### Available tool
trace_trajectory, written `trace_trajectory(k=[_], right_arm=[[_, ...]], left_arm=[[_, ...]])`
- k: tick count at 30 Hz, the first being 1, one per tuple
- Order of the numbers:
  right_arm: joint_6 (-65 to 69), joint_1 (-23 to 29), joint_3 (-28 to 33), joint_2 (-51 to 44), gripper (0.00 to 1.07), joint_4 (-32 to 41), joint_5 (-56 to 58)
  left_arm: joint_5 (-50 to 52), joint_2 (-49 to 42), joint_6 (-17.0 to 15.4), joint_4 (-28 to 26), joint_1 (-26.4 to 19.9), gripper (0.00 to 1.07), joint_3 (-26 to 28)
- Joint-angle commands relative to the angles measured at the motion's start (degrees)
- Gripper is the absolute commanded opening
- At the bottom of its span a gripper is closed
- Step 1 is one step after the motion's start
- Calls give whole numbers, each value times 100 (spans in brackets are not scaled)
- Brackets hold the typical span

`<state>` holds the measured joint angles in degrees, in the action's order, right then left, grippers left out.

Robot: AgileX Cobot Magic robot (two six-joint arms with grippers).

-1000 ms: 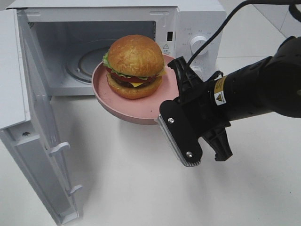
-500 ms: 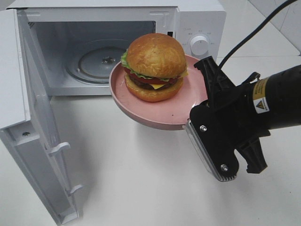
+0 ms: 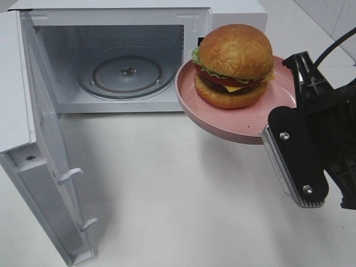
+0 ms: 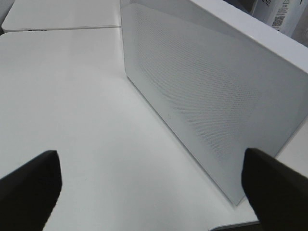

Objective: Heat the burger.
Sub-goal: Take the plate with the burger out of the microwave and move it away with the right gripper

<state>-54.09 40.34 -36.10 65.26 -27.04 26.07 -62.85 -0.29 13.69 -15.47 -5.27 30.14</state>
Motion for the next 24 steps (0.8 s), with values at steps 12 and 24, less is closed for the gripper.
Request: trace_trajectory(k=[12,24], right_arm=[[1937,0,-40,-309,0,-940,974],[4045,0,-40,-309,0,-1501,1908]], left_arm=[[63,-109,-34,-11,-11,94,-11],[63,-109,-34,-11,-11,94,-11]])
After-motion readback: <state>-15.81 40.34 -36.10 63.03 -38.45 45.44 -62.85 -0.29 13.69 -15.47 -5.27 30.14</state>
